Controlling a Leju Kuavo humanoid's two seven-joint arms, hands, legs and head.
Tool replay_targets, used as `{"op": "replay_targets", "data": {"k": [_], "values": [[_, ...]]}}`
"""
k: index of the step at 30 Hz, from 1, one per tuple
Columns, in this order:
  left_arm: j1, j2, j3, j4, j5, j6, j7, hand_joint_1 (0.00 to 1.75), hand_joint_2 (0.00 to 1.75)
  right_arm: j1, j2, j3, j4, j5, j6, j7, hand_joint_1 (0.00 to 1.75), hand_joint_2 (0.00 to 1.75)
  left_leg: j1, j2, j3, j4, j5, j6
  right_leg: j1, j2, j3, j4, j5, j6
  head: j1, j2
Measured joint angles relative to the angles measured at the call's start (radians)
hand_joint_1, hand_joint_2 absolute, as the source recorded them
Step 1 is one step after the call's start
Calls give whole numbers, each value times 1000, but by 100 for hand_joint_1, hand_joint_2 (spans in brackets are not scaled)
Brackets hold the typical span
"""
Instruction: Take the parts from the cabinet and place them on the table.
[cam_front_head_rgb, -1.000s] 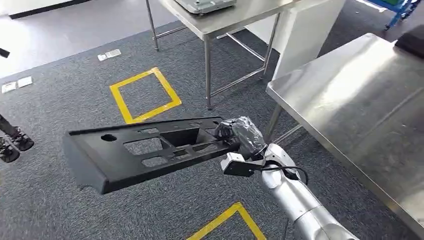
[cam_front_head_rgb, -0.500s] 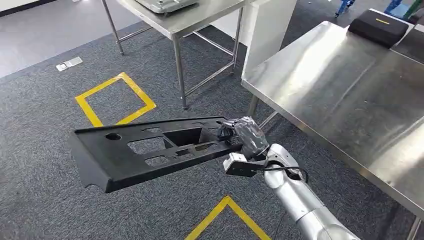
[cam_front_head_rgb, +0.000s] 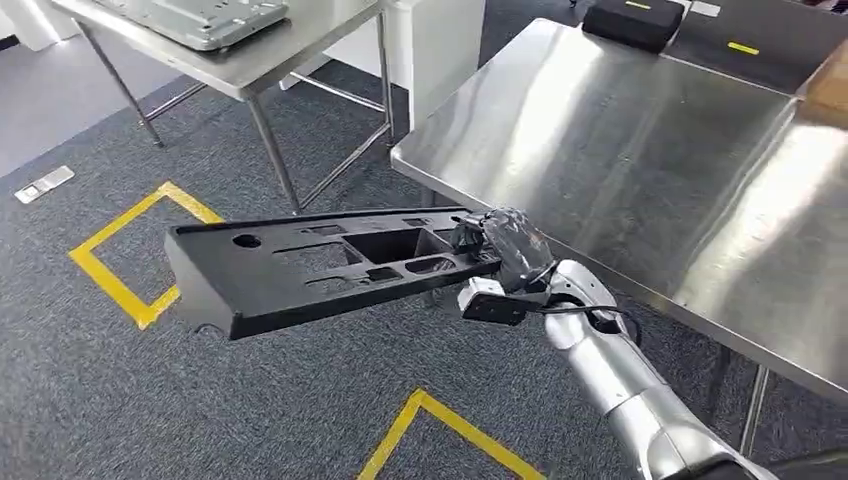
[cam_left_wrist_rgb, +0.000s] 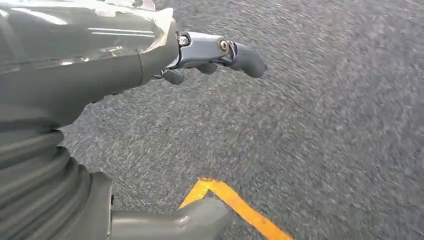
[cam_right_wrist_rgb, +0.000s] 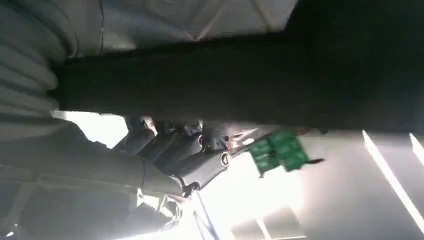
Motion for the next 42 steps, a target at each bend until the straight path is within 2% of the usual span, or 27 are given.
{"op": "replay_targets", "data": {"k": [2,3,4,7,8,10,11,14,15,17,18,19,20,24,25,26,27,30,31,33,34,35,36,39,40,41,42], "values": [[0,2,1,0,16,-6,-18,0,175,-8,-15,-8,7,10,-1,5,162,175,5,-11,61,-151,102,4,-1,29,1,5,0,1,0,0],[0,3,5,0,29,-10,-33,0,175,-15,-22,-13,10,16,-1,6,162,175,11,-47,95,-234,141,5,-1,42,0,7,-1,2,0,0],[2,3,12,0,37,-13,-45,0,175,-26,-27,-17,13,21,-1,11,162,175,16,-96,106,-263,132,7,9,52,-7,13,-2,7,1,0],[-1,1,21,0,45,-11,-67,0,175,-56,-44,-27,23,33,0,19,162,175,0,-56,107,-264,135,24,1,85,-19,1,10,32,0,0],[-3,-1,25,0,48,-5,-77,0,175,-65,-54,-33,26,40,0,23,162,175,6,-41,113,-277,142,36,12,101,-23,-3,12,44,1,0],[-4,-3,28,-2,48,8,-101,0,175,-82,-60,-40,32,53,0,32,162,175,6,-16,123,-294,152,55,14,-4,-48,47,-15,40,10,0],[-4,-5,29,-2,48,10,-108,0,175,-95,-61,-40,35,55,0,35,162,175,5,-1,124,-295,153,57,10,-30,-84,115,-46,38,13,0],[-3,-6,36,-2,50,18,-120,0,175,-102,-64,-41,42,73,-10,51,162,175,2,42,124,-294,149,58,3,-47,-184,313,-105,46,14,0],[-4,-6,36,-2,47,22,-128,0,175,-102,-68,-41,44,83,-15,59,162,175,3,56,126,-294,147,56,-2,-51,-178,298,-93,55,13,0],[-6,-6,36,-2,40,21,-133,0,175,-103,-76,-43,46,99,-22,71,162,175,6,78,131,-294,141,49,-9,-72,-97,147,-32,77,13,0],[-6,-6,37,-2,39,19,-134,0,175,-105,-78,-44,46,103,-23,74,162,175,6,89,137,-293,137,42,-14,-107,-46,52,-3,83,13,0],[-7,-2,37,-2,39,13,-135,0,175,-109,-80,-45,46,108,-33,79,162,175,-6,100,141,-292,130,34,-6,-182,-16,-5,7,76,19,0],[-6,-4,38,-2,39,7,-136,0,175,-112,-80,-46,46,111,-36,84,162,175,-9,112,144,-291,125,26,9,-167,-12,-3,13,66,20,0],[-9,-2,41,-2,35,5,-136,0,175,-112,-95,-53,47,113,-42,93,162,175,-11,150,159,-298,117,14,6,-121,-22,2,11,49,10,0],[-11,-2,41,-3,30,5,-136,0,175,-112,-100,-58,47,113,-42,95,162,175,-5,145,158,-295,110,5,-14,-108,-15,-2,15,39,7,0],[-16,2,41,-3,27,6,-135,0,175,-115,-103,-65,47,114,-45,96,162,175,1,75,153,-268,89,1,-15,-92,-16,-3,14,34,5,0],[-16,2,41,-3,20,8,-131,0,175,-117,-109,-71,47,114,-48,101,162,175,2,30,116,-190,40,3,-15,-78,-16,-2,16,16,2,0],[-8,2,40,-2,2,5,-132,0,175,-104,-122,-78,47,127,-52,111,162,175,2,1,12,11,-38,3,-8,-32,-16,-2,14,8,3,0],[-8,2,40,-2,-2,3,-132,0,175,-95,-129,-82,47,132,-53,113,162,175,2,1,0,20,-24,3,-7,-15,-15,-1,14,8,4,0],[-10,5,39,-2,-15,-7,-132,0,175,-80,-153,-94,47,135,-56,116,162,175,6,-2,40,-96,67,6,-9,17,-12,1,14,9,3,0],[-13,6,36,-2,-24,-14,-130,0,175,-75,-163,-99,44,135,-58,116,162,175,11,-19,76,-181,114,7,-10,30,-11,3,14,10,3,0],[-16,6,31,-2,-32,-16,-124,0,175,-72,-175,-105,41,135,-61,118,162,175,18,-75,102,-250,139,9,-11,42,-16,6,14,13,4,0],[-20,6,26,-2,-36,-19,-120,0,175,-73,-182,-113,39,136,-64,121,162,175,19,-93,109,-266,130,7,0,54,-24,14,13,23,6,0],[-38,6,20,-3,-42,-26,-109,0,175,-70,-199,-124,32,144,-64,127,162,175,-2,-53,111,-265,134,27,-9,89,-32,-2,28,51,4,0],[-46,3,16,-7,-43,-36,-109,0,175,-70,-207,-128,28,147,-63,128,162,175,4,-36,119,-283,145,41,-1,92,-35,-2,30,60,5,0],[-53,4,14,-11,-45,-43,-113,0,175,-71,-209,-131,27,149,-61,130,162,175,4,-23,125,-293,152,49,-6,19,-46,16,21,58,5,0],[-57,4,13,-12,-45,-43,-117,0,175,-78,-209,-132,27,151,-58,134,162,175,3,-14,126,-295,154,58,-1,-27,-67,62,-7,55,16,0]]}}
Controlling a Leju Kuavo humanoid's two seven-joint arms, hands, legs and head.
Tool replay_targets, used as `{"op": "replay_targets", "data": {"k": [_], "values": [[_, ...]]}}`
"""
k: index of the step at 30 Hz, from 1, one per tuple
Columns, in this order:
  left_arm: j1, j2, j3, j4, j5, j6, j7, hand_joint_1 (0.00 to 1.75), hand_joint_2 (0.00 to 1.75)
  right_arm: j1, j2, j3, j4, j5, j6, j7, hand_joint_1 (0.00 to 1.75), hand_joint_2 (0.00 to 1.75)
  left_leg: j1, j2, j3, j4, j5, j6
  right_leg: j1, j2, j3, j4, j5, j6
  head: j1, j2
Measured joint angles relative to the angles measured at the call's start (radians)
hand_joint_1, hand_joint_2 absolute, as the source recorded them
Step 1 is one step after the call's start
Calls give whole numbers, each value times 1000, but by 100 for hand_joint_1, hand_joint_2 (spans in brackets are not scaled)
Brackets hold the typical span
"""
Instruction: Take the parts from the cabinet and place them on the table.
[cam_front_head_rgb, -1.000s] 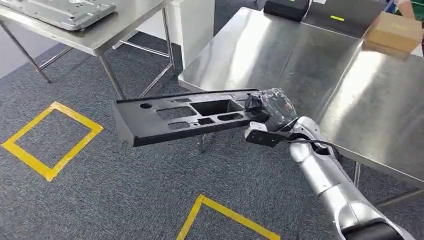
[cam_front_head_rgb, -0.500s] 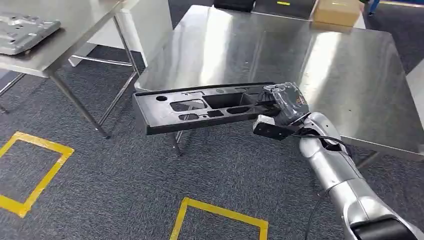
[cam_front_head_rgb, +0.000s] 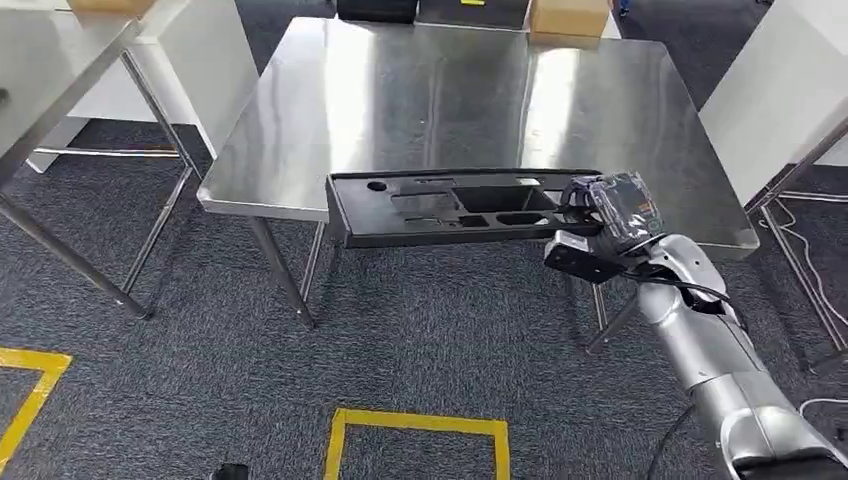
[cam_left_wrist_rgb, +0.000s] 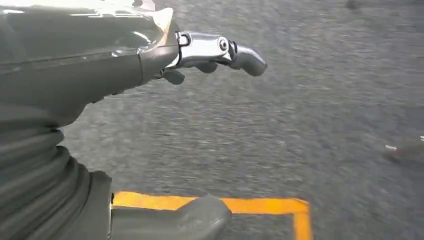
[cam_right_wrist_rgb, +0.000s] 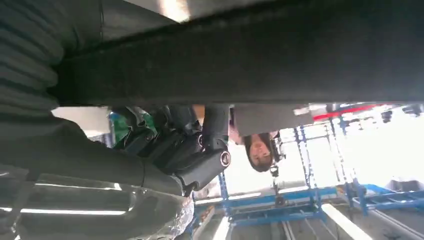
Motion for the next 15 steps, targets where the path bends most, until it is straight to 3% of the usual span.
{"op": "replay_targets", "data": {"k": [1,2,3,4,5,6,7,8,9,10,12,13,14,15], "values": [[-2,-1,-1,0,-1,0,-3,0,175,-9,3,0,0,1,8,3,162,175,-1,17,0,0,0,1,-2,-17,-41,82,-36,-2,0,0],[-2,-1,-3,0,-2,0,-4,0,175,-13,5,0,0,1,13,5,162,175,-2,32,0,0,-1,1,-2,-20,-79,163,-67,0,0,0],[-2,-1,-3,0,-4,1,-4,0,175,-14,6,0,0,2,17,8,162,175,-2,46,-1,0,-1,1,-4,-21,-110,231,-87,4,0,0],[-2,-1,-3,0,-6,2,-5,0,175,-14,5,0,0,2,20,11,162,175,-2,60,-1,0,-2,0,-7,-23,-120,253,-87,12,0,0],[-3,-2,-4,0,-6,2,-5,0,175,-15,5,0,0,4,23,13,162,175,-1,73,0,1,-4,-2,-9,-26,-102,221,-72,20,0,0],[-3,-3,-4,0,-7,-2,-6,0,175,-18,5,0,0,8,24,13,162,175,0,86,1,2,-7,-6,-13,-36,-60,144,-43,31,1,0],[-3,-3,-5,0,-8,-7,-6,0,175,-23,4,0,0,12,24,13,162,175,1,98,4,2,-10,-11,-15,-58,-10,51,-12,40,0,0],[-3,-4,-6,0,-8,-12,-5,0,175,-29,4,0,0,15,23,13,162,175,-2,110,8,3,-13,-17,-15,-108,42,-38,13,44,1,0],[-4,-4,-6,0,-10,-16,-3,0,175,-36,5,0,0,15,21,15,162,175,-13,121,8,6,-20,-27,3,-130,60,-59,14,31,3,0],[-4,-4,-6,0,-10,-23,-2,0,175,-37,4,0,0,15,15,16,162,175,-18,130,13,5,-22,-31,2,-108,56,-60,18,15,-4,0],[-7,-4,-7,0,-14,-33,5,0,175,-34,-6,-2,0,21,5,25,162,175,-17,145,21,-1,-25,-36,5,-93,51,-57,14,3,-6,0],[-10,-5,-9,0,-20,-33,6,0,175,-35,-10,-2,0,27,3,29,162,175,-14,155,23,-1,-30,-43,-5,-83,54,-60,16,-9,-5,0],[-14,-4,-11,-1,-21,-33,8,0,175,-34,-10,-4,-2,32,0,32,162,175,-6,115,19,14,-42,-52,-16,-75,56,-62,17,-17,-6,0],[-14,-3,-14,-1,-23,-35,11,0,175,-37,-12,-5,-5,37,-4,33,162,175,-5,64,1,54,-73,-51,-16,-70,57,-62,17,-29,-8,0]]}}
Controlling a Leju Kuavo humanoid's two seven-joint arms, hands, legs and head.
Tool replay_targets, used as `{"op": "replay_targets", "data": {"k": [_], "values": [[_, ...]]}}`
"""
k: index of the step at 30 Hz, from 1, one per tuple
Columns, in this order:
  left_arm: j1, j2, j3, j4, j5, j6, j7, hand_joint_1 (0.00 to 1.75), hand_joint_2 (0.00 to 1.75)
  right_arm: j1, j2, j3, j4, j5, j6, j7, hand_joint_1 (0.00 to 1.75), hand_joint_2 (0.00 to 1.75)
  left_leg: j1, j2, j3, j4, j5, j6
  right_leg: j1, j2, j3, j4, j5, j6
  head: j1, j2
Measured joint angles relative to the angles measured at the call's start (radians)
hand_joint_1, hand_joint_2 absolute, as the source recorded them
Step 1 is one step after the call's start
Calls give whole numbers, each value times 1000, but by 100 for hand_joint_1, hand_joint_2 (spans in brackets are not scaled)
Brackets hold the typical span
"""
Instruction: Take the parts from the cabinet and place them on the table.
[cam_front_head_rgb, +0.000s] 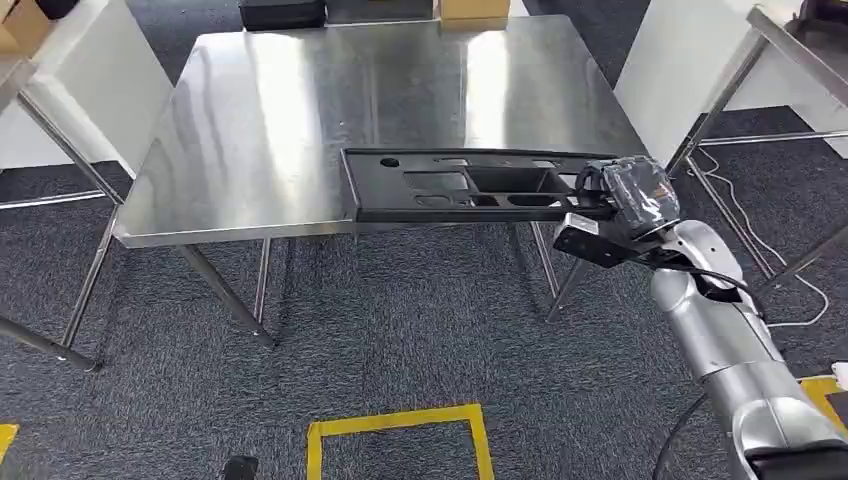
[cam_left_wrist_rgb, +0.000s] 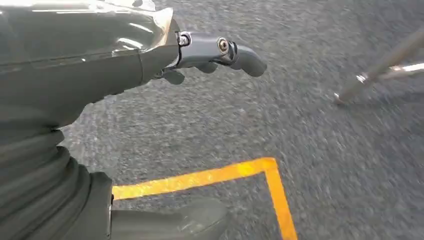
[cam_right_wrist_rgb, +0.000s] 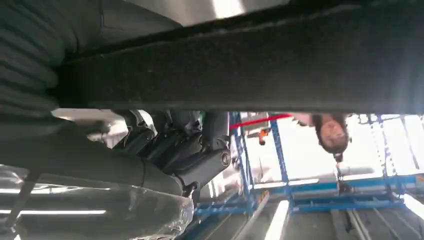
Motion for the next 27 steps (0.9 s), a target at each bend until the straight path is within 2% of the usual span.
{"op": "replay_targets", "data": {"k": [1,2,5,7,8,9,10,11,12,13,14,15,18,27], "values": [[1,0,0,0,-2,-10,10,0,175,-1,0,0,0,3,-3,3,162,175,0,-31,-38,81,-45,1,2,4,0,0,-1,-12,-3,0],[1,0,-1,0,-2,-17,18,0,175,-1,0,1,-1,5,-3,4,162,175,-1,-40,-62,128,-68,1,5,7,0,0,-2,-14,-3,0],[1,0,-1,0,-2,-17,18,0,175,-1,0,1,-1,5,-3,4,162,175,-1,-40,-62,128,-68,1,5,7,0,0,-2,-14,-3,0],[2,0,-1,0,-3,-23,22,0,175,-1,1,2,-1,5,-3,4,162,175,-1,-44,-75,155,-79,0,5,10,0,0,-2,-14,-3,0],[5,0,-3,1,-9,-39,35,0,175,1,1,2,-1,5,-3,5,162,175,-1,-49,-123,240,-108,1,9,21,0,0,-3,-14,-3,0],[7,0,-6,1,-16,-45,43,0,175,2,0,2,-1,5,-3,5,162,175,-1,-50,-146,274,-107,2,11,29,1,0,-3,-14,-3,0],[8,1,-11,1,-23,-52,52,0,175,3,-2,2,-1,5,-3,5,162,175,0,-50,-142,242,-66,5,12,38,3,1,-3,-14,-3,0],[8,1,-14,1,-26,-54,58,0,175,3,-3,2,-1,4,-2,5,162,175,0,-50,-122,190,-28,7,12,42,5,1,-3,-14,-3,0],[8,4,-18,1,-31,-61,79,0,175,-1,-5,2,0,-5,0,0,162,175,0,-52,-49,21,63,15,12,50,8,2,-4,-13,-3,0],[9,5,-19,1,-33,-62,85,0,175,-8,-5,2,1,-11,0,-5,162,175,-4,-55,-28,-38,70,18,25,55,2,9,-6,-8,-3,0],[15,5,-24,2,-33,-56,103,0,175,-21,-4,4,9,-18,3,-14,162,175,-12,-52,-29,-39,78,14,32,58,-2,8,-7,-5,-2,0],[15,6,-25,2,-34,-51,108,0,175,-22,-3,7,12,-18,2,-18,162,175,-16,-54,-30,-39,77,20,31,57,-2,7,-6,0,-2,0],[18,8,-25,2,-34,-39,120,0,175,-32,7,17,21,-20,0,-23,162,175,-20,-59,-33,-39,80,26,27,52,-1,4,-4,7,-2,0],[21,8,-26,2,-34,-24,130,0,175,-50,37,24,45,-25,0,-34,162,175,-21,-59,-34,-39,81,28,26,52,-1,2,-3,9,-2,0]]}}
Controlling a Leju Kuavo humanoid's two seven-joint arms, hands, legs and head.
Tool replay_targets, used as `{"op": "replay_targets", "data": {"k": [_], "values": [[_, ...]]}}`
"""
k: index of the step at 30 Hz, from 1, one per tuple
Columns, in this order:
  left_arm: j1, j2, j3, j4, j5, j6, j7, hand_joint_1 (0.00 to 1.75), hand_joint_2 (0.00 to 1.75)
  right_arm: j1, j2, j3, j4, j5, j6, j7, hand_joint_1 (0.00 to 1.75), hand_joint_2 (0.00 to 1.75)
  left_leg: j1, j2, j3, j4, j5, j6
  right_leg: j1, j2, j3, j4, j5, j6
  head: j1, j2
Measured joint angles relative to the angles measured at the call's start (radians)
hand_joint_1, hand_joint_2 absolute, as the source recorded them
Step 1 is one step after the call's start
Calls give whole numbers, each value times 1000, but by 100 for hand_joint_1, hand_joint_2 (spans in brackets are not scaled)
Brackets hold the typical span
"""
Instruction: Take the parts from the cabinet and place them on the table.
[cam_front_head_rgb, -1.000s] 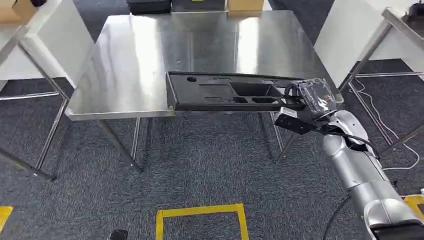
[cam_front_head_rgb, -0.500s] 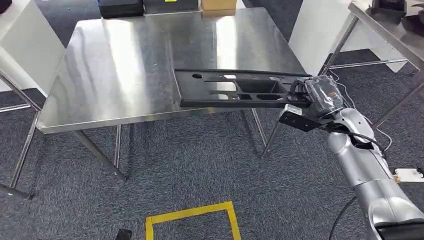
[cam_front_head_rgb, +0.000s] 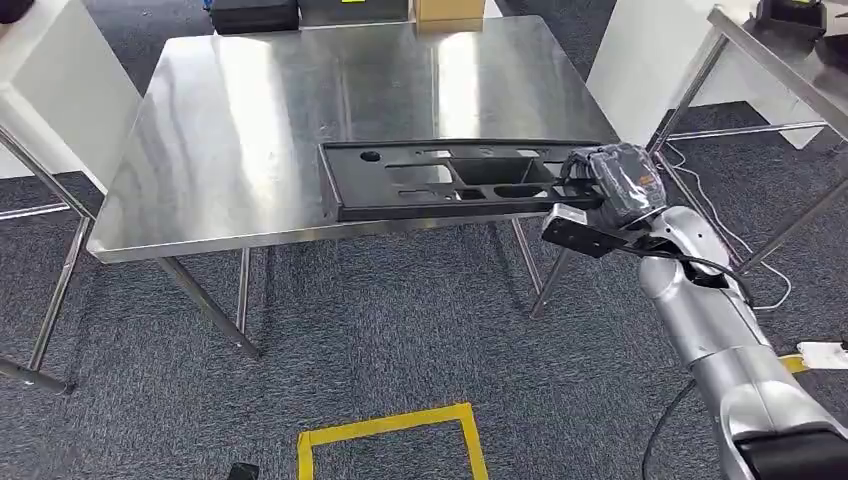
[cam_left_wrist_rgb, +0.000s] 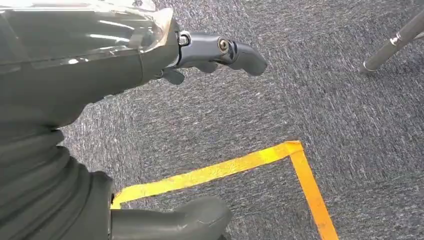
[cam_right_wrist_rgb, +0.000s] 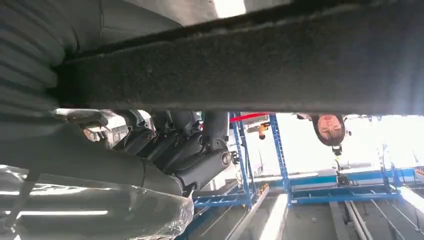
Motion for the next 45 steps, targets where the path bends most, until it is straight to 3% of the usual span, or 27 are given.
{"op": "replay_targets", "data": {"k": [14,15,17,18,19,21,22,23,24,26,27,28,29,30,37,39,41,43,45], "values": [[10,-6,-1,2,-5,44,40,0,175,-13,18,17,32,-36,22,-27,162,175,6,1,-1,0,0,0,1,0,1,0,0,0,0,0],[10,-5,-1,2,-5,47,43,0,175,-13,19,20,32,-32,21,-27,162,175,4,1,-3,3,-3,12,-18,-1,4,-9,6,9,-2,0],[9,-5,-1,2,-6,50,50,0,175,-20,18,26,29,-30,21,-28,162,175,13,2,20,-32,15,25,4,0,11,-23,10,17,-1,0],[10,-8,-1,2,-5,52,52,0,175,-23,14,28,29,-31,21,-28,162,175,18,4,33,-51,25,24,-7,-11,2,-6,1,15,1,0],[10,-7,-1,2,-5,52,54,0,175,-30,14,32,29,-31,23,-28,162,175,22,5,37,-60,31,33,-6,-10,-20,47,-31,7,2,0],[10,-8,-1,2,-5,53,59,0,175,-34,13,37,29,-34,28,-27,162,175,23,5,37,-61,31,31,-8,-10,-94,213,-97,3,3,0],[11,-10,-1,2,-5,53,61,0,175,-33,13,40,30,-34,32,-27,162,175,24,4,37,-61,31,30,-13,-11,-126,280,-116,8,2,0],[12,-10,-1,2,-5,54,65,0,175,-32,13,44,31,-34,32,-27,162,175,27,2,37,-60,30,26,-20,-11,-134,295,-114,16,2,0],[12,-10,-1,3,-5,54,67,0,175,-32,13,48,32,-34,32,-27,162,175,30,0,37,-58,29,21,-25,-11,-123,271,-103,24,2,0],[12,-12,-1,3,-3,58,73,0,175,-37,13,55,32,-36,38,-27,162,175,45,-4,37,-46,20,-1,-43,-12,-24,88,-31,60,3,0],[12,-11,-1,3,-2,60,74,0,175,-39,14,59,33,-38,40,-27,162,175,43,-7,33,-33,11,-16,-55,-12,20,4,-15,74,5,0],[11,-5,0,3,-2,64,74,0,175,-46,17,63,34,-41,44,-27,162,175,39,-9,22,-20,2,-29,-42,1,30,7,-26,67,11,0],[12,-8,-1,3,-2,68,74,0,175,-45,19,66,35,-43,48,-26,162,175,37,-9,22,-20,3,-34,-40,4,19,8,-26,45,6,0],[12,-8,-1,3,-2,69,74,0,175,-44,19,68,36,-44,49,-24,162,175,39,-12,21,-24,6,-34,-50,3,20,7,-23,36,1,0],[16,-7,-1,5,-4,69,86,0,175,-45,22,80,45,-52,47,-24,162,175,41,-6,28,-45,22,3,-41,3,18,7,-21,27,-2,0],[16,-8,-1,6,-4,70,87,0,175,-46,23,84,46,-52,47,-24,162,175,42,-4,28,-46,22,3,-37,3,18,7,-21,14,-2,0],[16,-8,-1,7,-4,70,89,0,175,-46,23,88,46,-53,47,-24,162,175,43,-3,28,-47,22,2,-34,3,18,7,-23,12,-1,0],[16,-10,-1,7,-4,70,89,0,175,-46,23,90,47,-53,47,-24,162,175,43,-1,28,-48,21,-10,-32,2,18,8,-23,11,-1,0],[16,-12,-1,7,-3,66,51,0,175,-46,23,92,47,-53,45,-24,162,175,45,-1,30,-48,22,-41,-31,2,17,9,-23,11,-1,0]]}}
